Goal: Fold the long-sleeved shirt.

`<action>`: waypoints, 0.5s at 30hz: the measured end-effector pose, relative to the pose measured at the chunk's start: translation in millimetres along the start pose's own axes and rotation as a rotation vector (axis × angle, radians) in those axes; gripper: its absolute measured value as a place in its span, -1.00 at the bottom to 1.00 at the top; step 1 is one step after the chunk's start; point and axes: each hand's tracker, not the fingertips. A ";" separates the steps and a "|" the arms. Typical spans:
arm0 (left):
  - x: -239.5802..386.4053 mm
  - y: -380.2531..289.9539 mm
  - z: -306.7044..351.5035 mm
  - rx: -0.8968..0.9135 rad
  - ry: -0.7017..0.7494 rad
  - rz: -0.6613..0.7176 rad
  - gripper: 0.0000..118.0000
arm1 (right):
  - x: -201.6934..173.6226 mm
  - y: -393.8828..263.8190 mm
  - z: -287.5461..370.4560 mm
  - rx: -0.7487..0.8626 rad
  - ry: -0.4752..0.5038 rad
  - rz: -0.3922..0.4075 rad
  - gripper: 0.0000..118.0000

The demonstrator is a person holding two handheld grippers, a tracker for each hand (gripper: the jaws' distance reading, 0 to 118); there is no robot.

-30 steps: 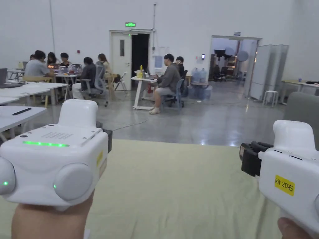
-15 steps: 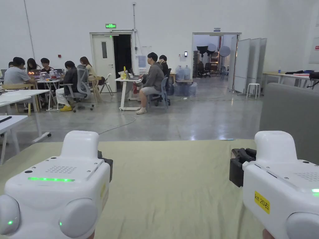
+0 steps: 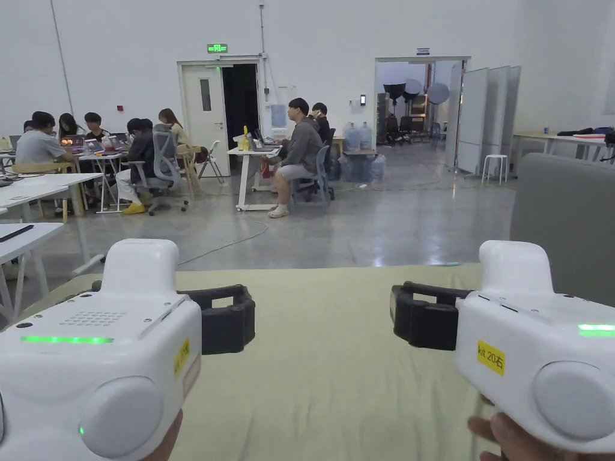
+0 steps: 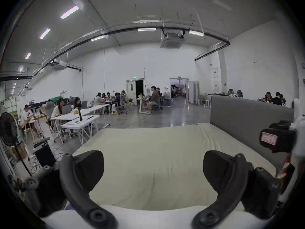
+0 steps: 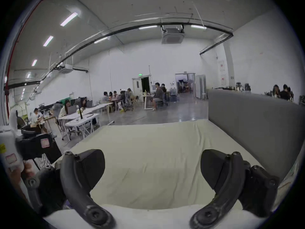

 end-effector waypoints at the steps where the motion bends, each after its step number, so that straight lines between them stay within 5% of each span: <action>1: 2.1 -2.8 9.0 -0.106 -0.056 0.010 1.00 | -0.1 0.1 -1.1 0.027 -0.029 -0.007 0.97; 4: -0.1 -7.2 6.0 -0.107 -0.027 -0.012 1.00 | 6.2 -5.2 -3.2 0.019 0.033 -0.009 1.00; 10: -3.6 -13.1 0.3 -0.120 0.014 -0.057 1.00 | 3.9 -3.5 1.0 -0.002 -0.044 -0.005 1.00; 15: -3.6 -7.7 8.6 -0.122 -0.009 -0.043 1.00 | 2.2 -2.7 3.9 -0.007 0.005 -0.009 1.00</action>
